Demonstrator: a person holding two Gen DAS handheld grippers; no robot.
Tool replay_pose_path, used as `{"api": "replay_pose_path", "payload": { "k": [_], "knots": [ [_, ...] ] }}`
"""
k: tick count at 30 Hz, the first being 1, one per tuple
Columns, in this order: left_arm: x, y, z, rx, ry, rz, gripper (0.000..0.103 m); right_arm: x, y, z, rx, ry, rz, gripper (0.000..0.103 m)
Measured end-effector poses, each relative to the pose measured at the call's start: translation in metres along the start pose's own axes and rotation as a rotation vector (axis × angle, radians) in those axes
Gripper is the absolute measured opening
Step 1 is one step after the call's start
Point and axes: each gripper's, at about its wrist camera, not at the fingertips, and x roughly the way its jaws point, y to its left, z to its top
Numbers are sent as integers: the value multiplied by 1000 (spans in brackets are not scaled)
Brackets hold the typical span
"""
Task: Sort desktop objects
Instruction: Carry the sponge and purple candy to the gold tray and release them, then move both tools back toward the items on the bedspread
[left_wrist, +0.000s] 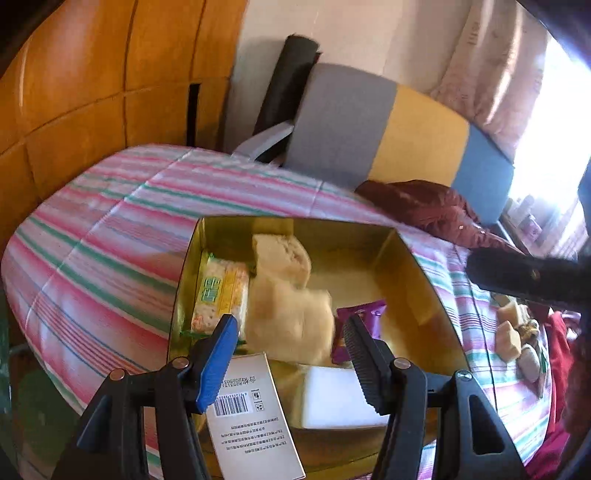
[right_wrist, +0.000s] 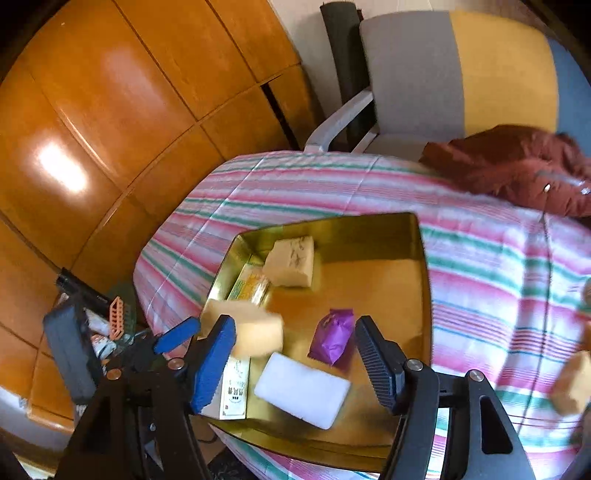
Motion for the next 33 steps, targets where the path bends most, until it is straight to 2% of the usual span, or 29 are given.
{"api": "replay_pose_path", "payload": {
  "k": [5, 9, 12, 20, 25, 33],
  "knots": [
    [-5, 8, -2, -15, -1, -77, 61, -9, 8, -1, 66, -14, -62, 70],
    [-11, 12, -1, -16, -10, -118, 63, -20, 6, -4, 128, -30, -95, 84],
    [-10, 11, 1, 0, -12, -111, 63, -30, -1, -7, 152, -40, -135, 88],
    [-21, 4, 2, 0, -48, -154, 63, -63, -53, -21, 249, -58, -265, 88],
    [-24, -4, 2, 8, -59, -148, 63, -96, -92, -38, 332, -106, -290, 90],
    [-31, -14, 2, 40, -79, -147, 64, -114, -132, -62, 423, -116, -344, 90]
  ]
}}
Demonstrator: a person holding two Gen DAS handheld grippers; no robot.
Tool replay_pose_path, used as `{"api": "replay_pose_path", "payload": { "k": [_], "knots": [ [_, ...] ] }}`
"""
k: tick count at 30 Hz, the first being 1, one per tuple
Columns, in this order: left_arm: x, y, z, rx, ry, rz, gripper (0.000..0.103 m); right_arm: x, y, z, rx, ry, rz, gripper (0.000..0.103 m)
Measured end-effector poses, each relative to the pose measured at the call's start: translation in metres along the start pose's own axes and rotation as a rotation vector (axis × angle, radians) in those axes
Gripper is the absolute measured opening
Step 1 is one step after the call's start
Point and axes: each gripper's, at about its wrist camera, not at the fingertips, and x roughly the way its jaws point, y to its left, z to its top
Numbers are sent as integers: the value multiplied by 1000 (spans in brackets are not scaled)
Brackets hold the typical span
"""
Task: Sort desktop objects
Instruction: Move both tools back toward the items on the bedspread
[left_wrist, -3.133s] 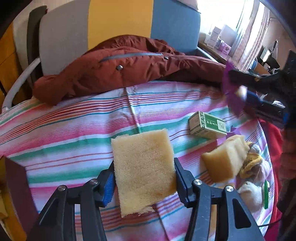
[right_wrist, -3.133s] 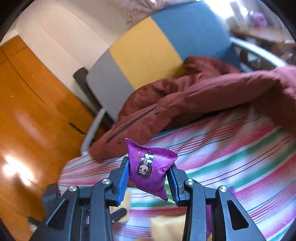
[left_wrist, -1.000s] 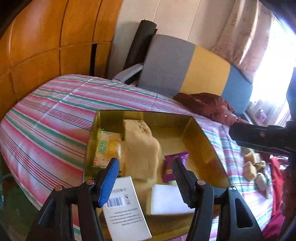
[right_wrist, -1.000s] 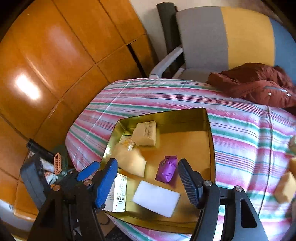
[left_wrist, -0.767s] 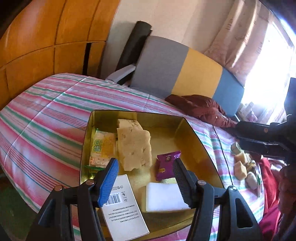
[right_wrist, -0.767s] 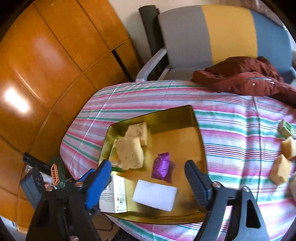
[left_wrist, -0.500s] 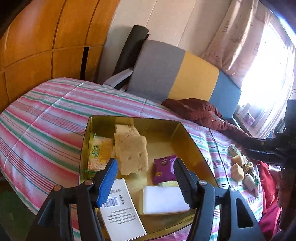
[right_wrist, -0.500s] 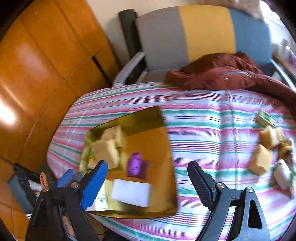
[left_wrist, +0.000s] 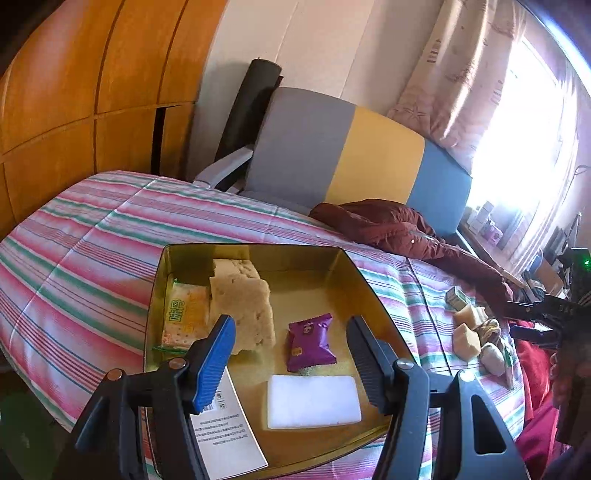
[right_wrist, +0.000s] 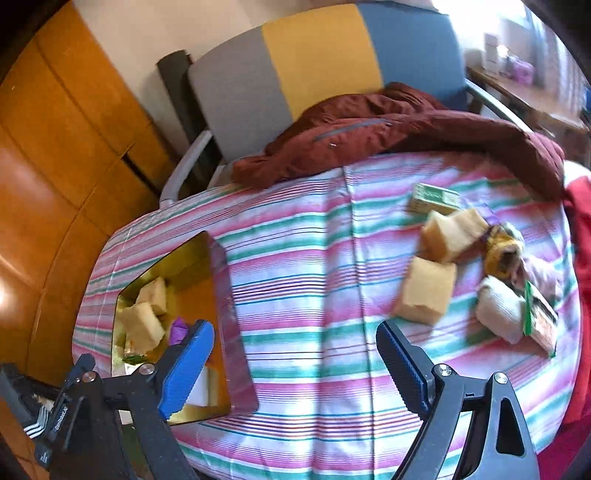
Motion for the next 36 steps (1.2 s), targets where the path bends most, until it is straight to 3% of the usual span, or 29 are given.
{"api": "replay_pose_path", "payload": {
  "k": [10, 25, 31, 36],
  "knots": [
    [-7, -12, 2, 19, -15, -27, 64, -13, -33, -2, 97, -37, -25, 90],
    [-9, -24, 3, 59, -17, -25, 64, -25, -63, 0, 137, -82, -41, 93],
    [-2, -25, 3, 61, 10, -28, 64, -41, -96, 6, 182, -134, -67, 94],
    [5, -52, 4, 126, 23, -34, 64, -48, -132, 13, 236, -165, -83, 94]
  ]
}}
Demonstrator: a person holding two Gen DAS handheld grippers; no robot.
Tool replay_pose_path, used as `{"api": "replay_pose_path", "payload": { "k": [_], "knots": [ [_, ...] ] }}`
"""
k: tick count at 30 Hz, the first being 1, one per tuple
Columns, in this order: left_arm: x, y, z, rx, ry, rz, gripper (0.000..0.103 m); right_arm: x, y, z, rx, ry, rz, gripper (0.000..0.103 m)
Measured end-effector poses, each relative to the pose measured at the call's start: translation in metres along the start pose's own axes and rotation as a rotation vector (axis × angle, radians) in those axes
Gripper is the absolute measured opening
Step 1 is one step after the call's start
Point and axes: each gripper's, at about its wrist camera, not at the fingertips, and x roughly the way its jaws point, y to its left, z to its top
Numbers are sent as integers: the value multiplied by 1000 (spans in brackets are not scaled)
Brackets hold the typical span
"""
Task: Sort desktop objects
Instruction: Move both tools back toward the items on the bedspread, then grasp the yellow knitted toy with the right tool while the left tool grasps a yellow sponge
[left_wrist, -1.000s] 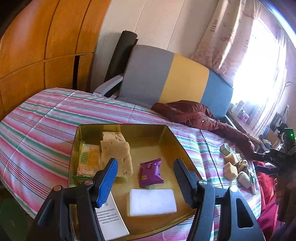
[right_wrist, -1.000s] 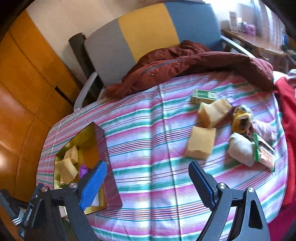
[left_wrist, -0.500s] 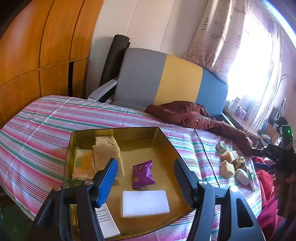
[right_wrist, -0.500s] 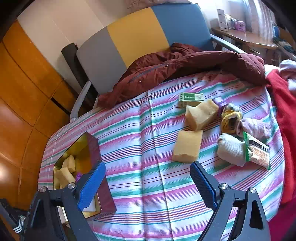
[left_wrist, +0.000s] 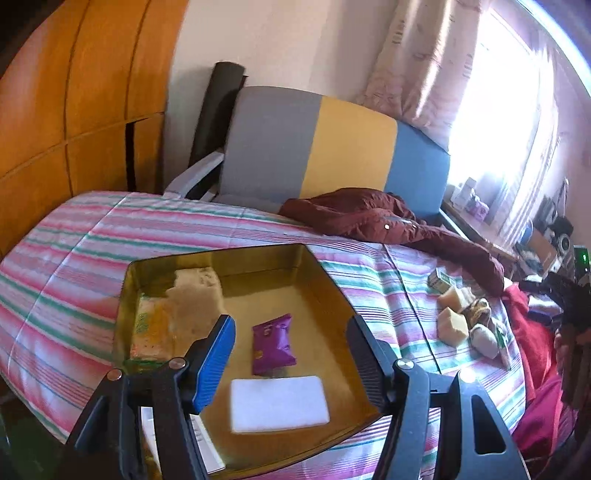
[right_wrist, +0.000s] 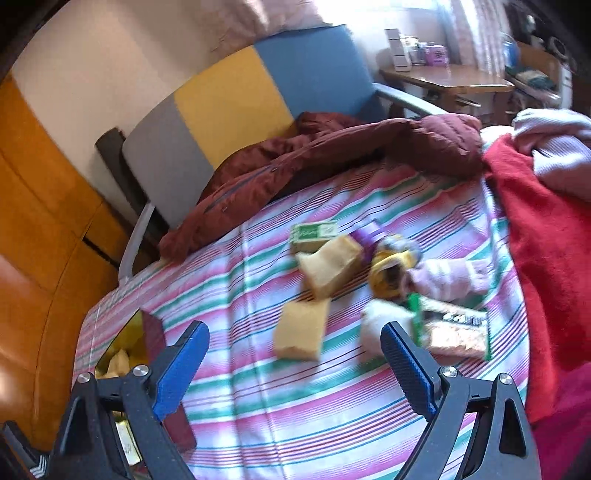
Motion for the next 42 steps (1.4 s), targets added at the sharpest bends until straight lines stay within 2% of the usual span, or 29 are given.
{"api": "replay_pose_path", "payload": {
  "k": [10, 17, 26, 30, 39, 42],
  "knots": [
    [29, -80, 10, 151, 57, -87, 64, 22, -54, 29, 59, -25, -14, 94],
    [60, -134, 8, 233, 116, -151, 63, 51, -77, 46, 66, -1, -16, 78],
    [103, -173, -4, 267, 216, -190, 64, 87, -87, 57, 37, 40, -35, 78],
    [121, -187, -8, 280, 247, -196, 64, 104, -93, 58, 18, 65, -35, 86],
    [160, -219, -15, 324, 299, -239, 65, 136, -95, 52, -81, 97, -72, 85],
    [170, -232, -17, 337, 311, -263, 69, 141, -91, 52, -128, 107, -77, 81]
  ]
}}
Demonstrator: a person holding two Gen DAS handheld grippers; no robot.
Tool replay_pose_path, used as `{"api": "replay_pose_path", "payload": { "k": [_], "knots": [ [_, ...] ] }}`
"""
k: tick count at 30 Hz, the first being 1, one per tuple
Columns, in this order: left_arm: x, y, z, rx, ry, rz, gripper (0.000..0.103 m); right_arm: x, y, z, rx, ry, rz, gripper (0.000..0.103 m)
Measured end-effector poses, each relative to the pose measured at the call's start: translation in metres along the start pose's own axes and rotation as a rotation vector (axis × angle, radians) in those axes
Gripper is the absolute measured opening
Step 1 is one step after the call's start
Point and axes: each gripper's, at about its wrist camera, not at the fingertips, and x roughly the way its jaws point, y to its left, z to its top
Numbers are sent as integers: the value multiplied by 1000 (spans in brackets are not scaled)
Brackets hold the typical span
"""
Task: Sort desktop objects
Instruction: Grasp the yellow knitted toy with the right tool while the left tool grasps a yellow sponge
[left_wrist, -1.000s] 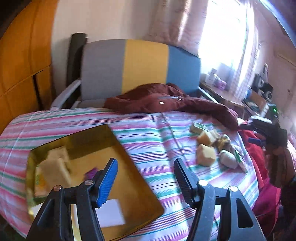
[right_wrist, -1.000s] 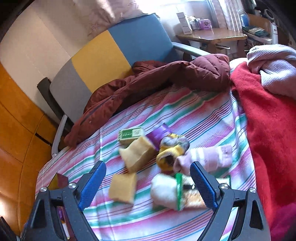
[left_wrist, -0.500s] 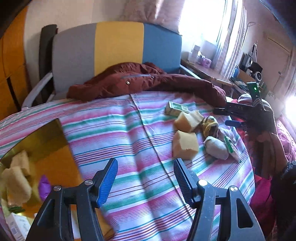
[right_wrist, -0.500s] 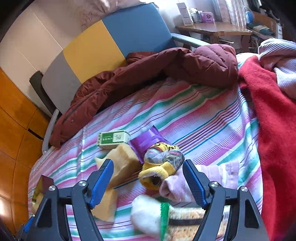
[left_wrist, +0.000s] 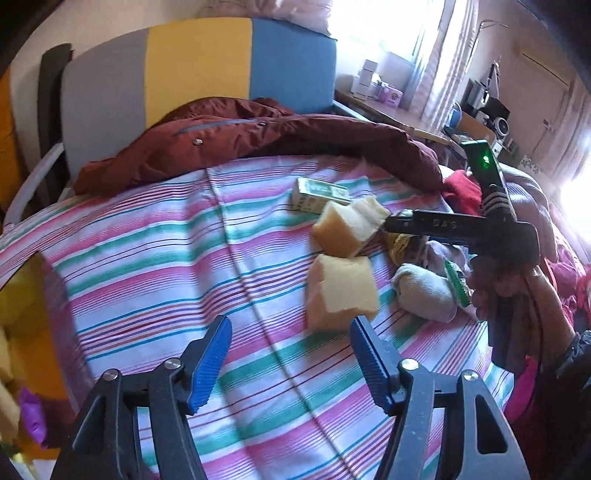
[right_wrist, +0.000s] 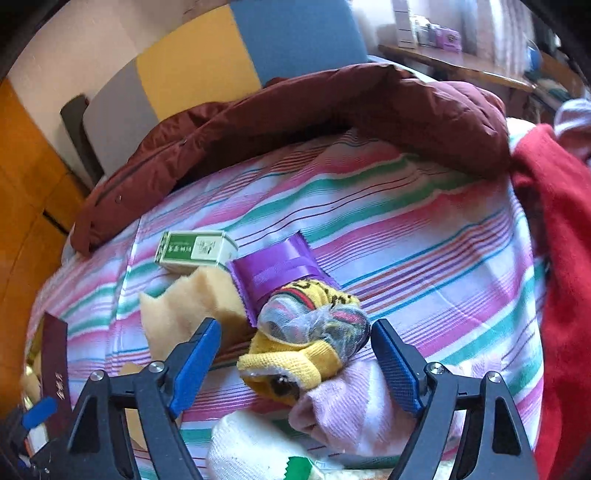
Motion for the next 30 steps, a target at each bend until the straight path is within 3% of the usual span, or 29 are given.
{"api": "replay_pose_path", "payload": {
  "k": [5, 15, 24, 26, 28, 30],
  "knots": [
    [16, -16, 9, 42, 8, -19, 70, 7, 1, -1, -46, 23, -51, 66],
    [51, -39, 20, 104, 50, -16, 74, 11, 3, -1, -63, 39, -97, 50],
    [81, -45, 18, 142, 89, 49, 74, 4, 1, 2, -46, 19, -74, 41],
    [84, -44, 17, 135, 95, 39, 69, 1, 1, 3, -42, 10, -62, 41],
    [82, -47, 14, 150, 86, 23, 56, -1, 2, 4, -38, 0, -54, 41],
    [79, -51, 11, 172, 69, 33, 55, -2, 1, 5, -31, -5, -48, 41]
  ]
}}
